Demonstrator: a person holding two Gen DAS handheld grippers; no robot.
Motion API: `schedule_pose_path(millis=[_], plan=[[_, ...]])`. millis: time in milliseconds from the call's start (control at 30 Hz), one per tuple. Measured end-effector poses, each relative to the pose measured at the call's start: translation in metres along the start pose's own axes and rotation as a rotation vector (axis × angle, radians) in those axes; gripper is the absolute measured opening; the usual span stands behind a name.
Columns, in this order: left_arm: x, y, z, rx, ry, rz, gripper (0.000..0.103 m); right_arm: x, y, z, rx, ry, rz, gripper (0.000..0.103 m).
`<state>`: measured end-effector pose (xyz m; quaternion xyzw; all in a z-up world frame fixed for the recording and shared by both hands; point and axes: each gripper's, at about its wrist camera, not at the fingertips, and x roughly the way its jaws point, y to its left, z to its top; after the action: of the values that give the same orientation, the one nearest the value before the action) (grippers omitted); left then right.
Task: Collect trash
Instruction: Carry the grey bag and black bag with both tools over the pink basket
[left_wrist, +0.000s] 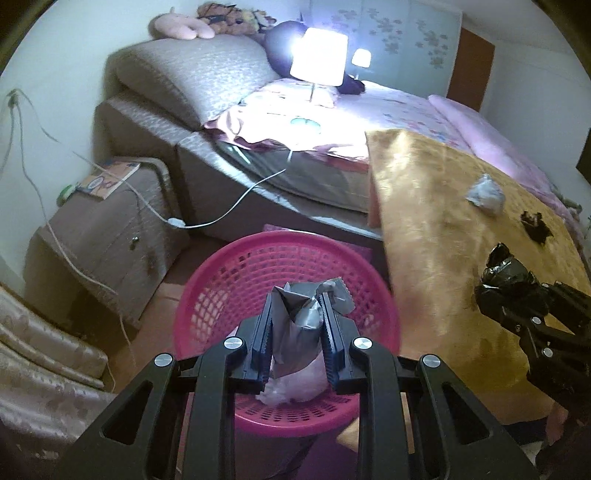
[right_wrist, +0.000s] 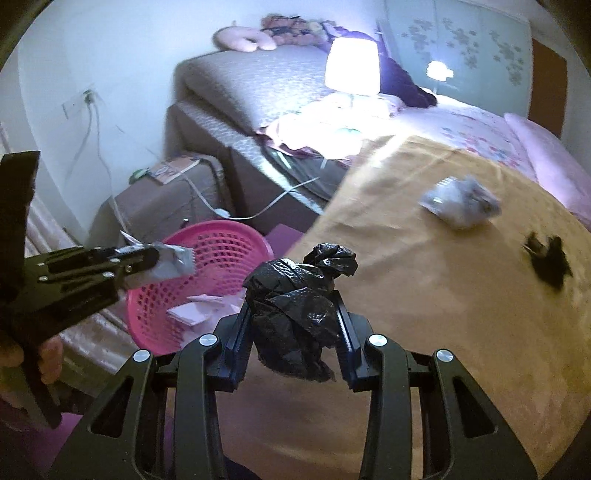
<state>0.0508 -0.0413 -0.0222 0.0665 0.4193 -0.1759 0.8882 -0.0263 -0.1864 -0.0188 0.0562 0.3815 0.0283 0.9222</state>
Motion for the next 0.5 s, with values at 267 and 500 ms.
schedule_pose_path(millis=[267, 500], plan=[[0.007, 0.015, 0.002, -0.045, 0.011, 0.026, 0.022, 0.015, 0.013, 0.014, -0.002, 0.016, 0.048, 0.038], [0.018, 0.026, 0.001, -0.074, 0.039, 0.047, 0.022, 0.03, 0.026, 0.023, -0.009, 0.036, 0.088, 0.038]])
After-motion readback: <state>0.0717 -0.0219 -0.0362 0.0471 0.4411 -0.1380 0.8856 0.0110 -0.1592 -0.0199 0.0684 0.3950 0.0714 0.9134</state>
